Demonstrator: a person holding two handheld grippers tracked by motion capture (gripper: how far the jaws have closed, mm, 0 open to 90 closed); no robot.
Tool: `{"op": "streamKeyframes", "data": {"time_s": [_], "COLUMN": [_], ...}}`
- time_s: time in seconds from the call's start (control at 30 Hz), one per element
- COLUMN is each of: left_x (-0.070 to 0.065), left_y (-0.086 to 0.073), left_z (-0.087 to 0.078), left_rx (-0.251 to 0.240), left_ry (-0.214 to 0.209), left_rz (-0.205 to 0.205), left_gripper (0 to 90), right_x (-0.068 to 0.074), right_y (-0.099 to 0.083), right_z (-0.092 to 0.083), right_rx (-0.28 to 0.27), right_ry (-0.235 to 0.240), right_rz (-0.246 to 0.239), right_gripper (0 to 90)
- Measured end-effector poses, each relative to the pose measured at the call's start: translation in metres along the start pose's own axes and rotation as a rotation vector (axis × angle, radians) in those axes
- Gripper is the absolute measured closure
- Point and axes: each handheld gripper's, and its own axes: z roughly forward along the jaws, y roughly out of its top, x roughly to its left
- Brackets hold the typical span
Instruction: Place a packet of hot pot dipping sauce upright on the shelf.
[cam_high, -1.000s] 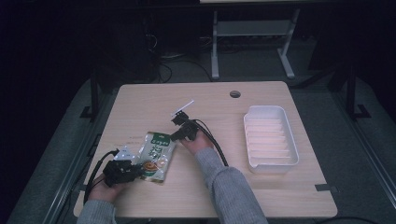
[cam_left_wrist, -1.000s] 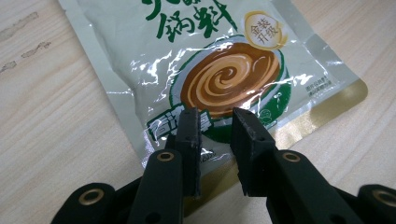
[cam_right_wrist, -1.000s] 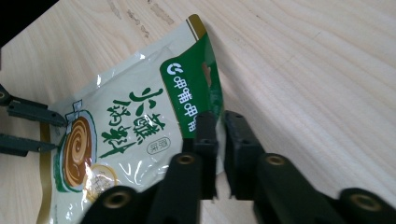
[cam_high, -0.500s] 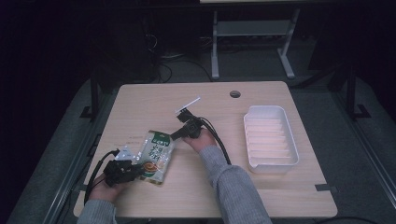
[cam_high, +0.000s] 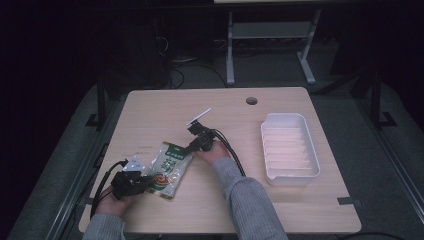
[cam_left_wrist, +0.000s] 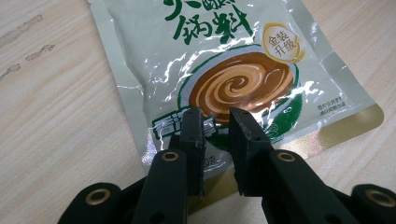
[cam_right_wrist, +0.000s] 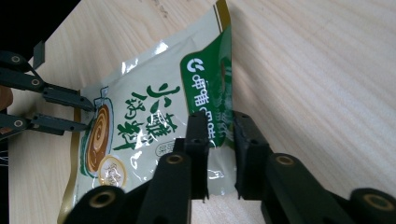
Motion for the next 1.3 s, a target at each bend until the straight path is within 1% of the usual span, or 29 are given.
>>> {"op": "streamKeyframes", "data": {"time_s": [0.13,0.2,0.37,0.5,0.57,0.63,0.7,0.8,0.83,0.87,0.9,0.93,1.0,1.03,1.17,1.23,1.3], "left_x": [0.0,0.0,0.0,-0.001,0.0,0.0,0.0,0.0,0.0,-0.002,-0.003,-0.003,-0.003,-0.002,-0.001,-0.001,0.001], "left_y": [0.0,0.0,0.0,0.0,0.0,0.0,-0.001,0.0,0.0,0.002,0.003,0.004,0.005,0.005,0.002,0.002,0.001], "left_z": [0.0,0.0,0.0,0.0,0.0,0.0,0.0,0.0,0.0,-0.001,-0.004,-0.007,-0.013,-0.014,-0.013,-0.015,-0.016], "left_rx": [0.0,0.0,-0.001,-0.002,-0.003,-0.005,-0.006,-0.005,-0.001,0.002,-0.018,-0.047,-0.097,-0.106,-0.093,-0.104,-0.114], "left_ry": [0.002,0.002,0.001,0.0,-0.001,0.001,0.0,-0.006,0.0,0.016,0.015,0.011,0.005,0.003,0.0,0.006,0.005], "left_rz": [0.002,0.001,0.002,0.001,0.003,0.003,0.003,-0.003,-0.004,0.007,0.01,0.005,-0.016,-0.022,-0.027,-0.029,-0.041], "left_gripper": [75.3,75.3,75.3,75.3,75.3,75.3,75.2,74.0,72.5,71.0,70.3,69.3,67.0,65.8,61.9,60.3,58.6], "right_x": [-0.002,-0.003,-0.005,-0.003,0.0,0.0,-0.002,-0.003,-0.002,-0.002,-0.002,-0.001,0.001,0.002,0.005,0.006,0.007], "right_y": [-0.001,-0.001,0.0,0.003,0.004,0.005,0.005,0.004,0.004,0.004,0.004,0.005,0.005,0.005,0.006,0.006,0.006], "right_z": [0.006,0.007,0.011,0.015,0.016,0.016,0.014,0.012,0.01,0.01,0.008,0.007,0.005,0.003,-0.005,-0.009,-0.014], "right_rx": [0.019,0.026,0.029,0.029,0.039,0.039,0.045,0.05,0.052,0.055,0.054,0.053,0.048,0.045,0.033,0.03,0.019], "right_ry": [-0.002,-0.01,-0.002,-0.003,0.001,-0.01,-0.001,0.019,0.023,0.026,0.031,0.032,0.036,0.039,0.046,0.045,0.043], "right_rz": [0.018,0.016,0.032,0.026,0.019,0.006,0.013,0.012,0.009,0.008,0.006,0.003,-0.008,-0.016,-0.038,-0.044,-0.048], "right_gripper": [74.2,74.2,74.6,76.2,79.7,85.0,88.0,89.3,89.4,89.4,89.5,89.5,89.6,89.6,89.6,89.6,89.6]}}
